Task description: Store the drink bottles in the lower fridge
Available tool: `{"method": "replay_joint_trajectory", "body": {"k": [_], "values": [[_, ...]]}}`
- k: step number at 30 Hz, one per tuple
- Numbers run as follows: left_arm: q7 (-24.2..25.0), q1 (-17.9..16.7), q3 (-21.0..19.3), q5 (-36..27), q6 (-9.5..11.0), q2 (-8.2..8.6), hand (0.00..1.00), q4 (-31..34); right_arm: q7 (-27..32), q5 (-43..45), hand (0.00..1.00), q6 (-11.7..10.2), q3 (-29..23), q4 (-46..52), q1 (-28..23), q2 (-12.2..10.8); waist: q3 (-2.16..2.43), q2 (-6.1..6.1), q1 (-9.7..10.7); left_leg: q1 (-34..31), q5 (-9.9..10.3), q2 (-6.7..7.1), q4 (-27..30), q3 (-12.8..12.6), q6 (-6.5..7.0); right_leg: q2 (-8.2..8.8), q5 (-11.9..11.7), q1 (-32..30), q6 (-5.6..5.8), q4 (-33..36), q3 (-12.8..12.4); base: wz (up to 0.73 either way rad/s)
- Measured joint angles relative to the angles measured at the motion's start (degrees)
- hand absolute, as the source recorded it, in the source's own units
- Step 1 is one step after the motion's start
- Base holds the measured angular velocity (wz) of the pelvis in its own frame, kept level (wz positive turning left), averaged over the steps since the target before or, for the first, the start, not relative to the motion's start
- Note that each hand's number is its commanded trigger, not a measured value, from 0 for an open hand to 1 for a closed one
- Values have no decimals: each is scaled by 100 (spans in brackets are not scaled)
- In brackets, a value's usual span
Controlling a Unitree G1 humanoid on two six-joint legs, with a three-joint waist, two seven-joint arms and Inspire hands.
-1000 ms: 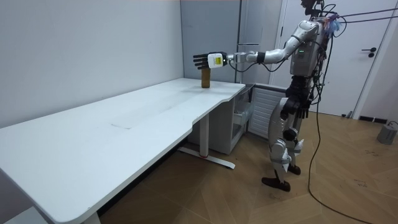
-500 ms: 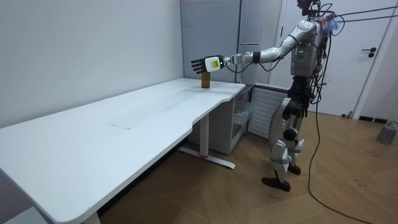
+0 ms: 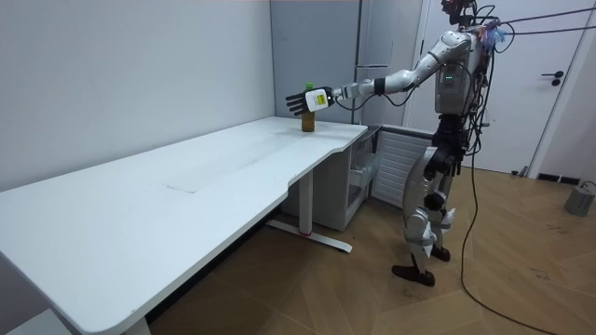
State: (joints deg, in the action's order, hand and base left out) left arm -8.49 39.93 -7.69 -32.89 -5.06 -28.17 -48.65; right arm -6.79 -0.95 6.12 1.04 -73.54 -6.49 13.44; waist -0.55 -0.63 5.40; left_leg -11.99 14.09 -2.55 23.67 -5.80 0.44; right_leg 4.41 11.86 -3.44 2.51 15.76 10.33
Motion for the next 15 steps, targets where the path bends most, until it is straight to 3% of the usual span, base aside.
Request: {"method": "replay_joint_trajectory", "body": {"k": [5, 6, 7, 15], "values": [[-134, 155, 103, 10, 193, -6, 0, -24, 60, -4, 0, -48, 18, -2, 79, 1, -17, -9, 31, -98, -24, 12, 16, 16, 30, 9, 0, -86, 3, 9, 9, 2], [-153, 155, 131, 2, 218, -6, 68, -27, 73, -15, 0, -54, 52, 0, 92, 1, -27, -16, 42, -105, -24, 14, 15, 19, 31, 9, 0, -86, 4, 0, 10, 0], [-182, 155, 147, -5, 231, -6, 100, -31, 82, -29, 0, -57, 72, 0, 96, 1, -32, -19, 52, -108, -25, 16, 15, 25, 32, 9, 0, -86, 4, -1, 15, 4], [-269, 164, 342, -144, 414, -9, 100, -225, 195, -105, 0, -79, 413, -25, 147, 7, -63, -33, 67, -175, -28, 25, -1, 30, 32, 35, 2, -198, 5, 96, 49, 1]]}}
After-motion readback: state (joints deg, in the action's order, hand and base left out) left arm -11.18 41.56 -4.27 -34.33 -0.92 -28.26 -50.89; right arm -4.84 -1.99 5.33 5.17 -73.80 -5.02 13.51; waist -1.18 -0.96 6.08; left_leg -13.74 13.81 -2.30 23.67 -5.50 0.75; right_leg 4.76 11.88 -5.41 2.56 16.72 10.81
